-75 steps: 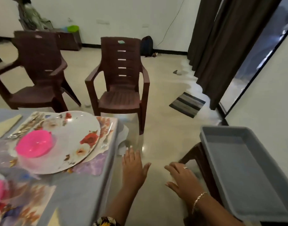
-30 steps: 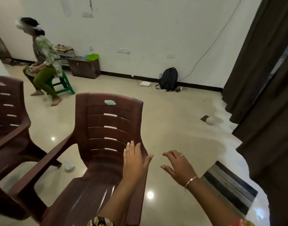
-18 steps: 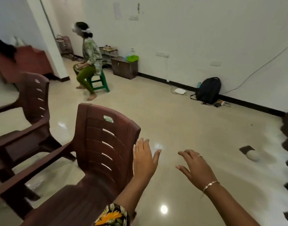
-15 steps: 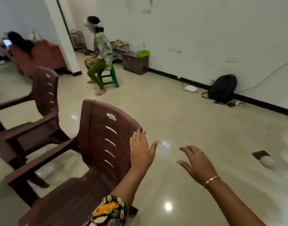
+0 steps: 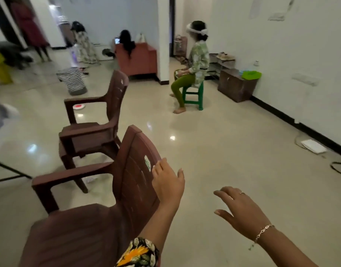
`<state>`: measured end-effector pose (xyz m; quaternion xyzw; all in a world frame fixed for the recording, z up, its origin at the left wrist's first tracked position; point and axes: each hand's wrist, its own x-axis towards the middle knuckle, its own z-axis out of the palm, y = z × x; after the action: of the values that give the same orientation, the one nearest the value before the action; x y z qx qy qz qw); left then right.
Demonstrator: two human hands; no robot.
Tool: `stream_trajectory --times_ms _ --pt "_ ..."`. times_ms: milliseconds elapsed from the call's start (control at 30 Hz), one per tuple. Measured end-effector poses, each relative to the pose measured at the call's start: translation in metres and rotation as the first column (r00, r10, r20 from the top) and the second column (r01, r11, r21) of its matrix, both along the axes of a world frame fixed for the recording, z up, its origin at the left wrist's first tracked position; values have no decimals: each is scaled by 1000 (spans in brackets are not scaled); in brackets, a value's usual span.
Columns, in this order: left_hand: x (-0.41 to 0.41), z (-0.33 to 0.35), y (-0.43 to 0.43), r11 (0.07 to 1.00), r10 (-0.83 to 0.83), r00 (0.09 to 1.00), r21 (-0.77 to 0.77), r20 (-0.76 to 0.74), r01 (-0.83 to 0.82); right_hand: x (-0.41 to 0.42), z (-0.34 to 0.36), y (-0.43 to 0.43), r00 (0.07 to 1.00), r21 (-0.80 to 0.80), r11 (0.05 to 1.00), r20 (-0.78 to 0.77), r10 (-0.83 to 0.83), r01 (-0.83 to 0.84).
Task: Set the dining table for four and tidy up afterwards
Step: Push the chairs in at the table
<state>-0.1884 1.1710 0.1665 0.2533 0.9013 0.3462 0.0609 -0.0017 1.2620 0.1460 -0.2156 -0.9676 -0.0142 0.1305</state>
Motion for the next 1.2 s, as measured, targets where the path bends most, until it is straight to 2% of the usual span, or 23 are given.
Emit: stream_trajectory --times_ms 167,267,367,567,700,867,1067,1200 --pt "-1 -1 15 982 156 987 -102 -49 -160 -47 2 65 979 -49 977 -30 204 -205" --pt "2 -5 24 962 233 970 -127 -75 -241 -83 4 92 944 -69 942 6 330 -329" --pt "3 -8 29 931 298 947 -184 -119 -316 -119 6 111 878 -207 861 24 479 -464" --pt "9 -5 39 850 406 891 -274 -205 -450 -164 12 155 692 -218 682 41 721 -698" --pt "12 -1 46 770 510 834 -321 -210 -551 -174 20 181 593 -276 590 82 801 -759" --pt "13 0 56 685 518 799 -412 -304 -601 -210 18 191 446 -275 451 85 891 -849" --pt "8 1 60 613 522 776 -477 -354 -630 -269 21 171 307 -198 326 120 944 -925" --pt "1 -7 59 556 587 741 -503 -326 -661 -307 34 157 216 -119 222 59 975 -968"
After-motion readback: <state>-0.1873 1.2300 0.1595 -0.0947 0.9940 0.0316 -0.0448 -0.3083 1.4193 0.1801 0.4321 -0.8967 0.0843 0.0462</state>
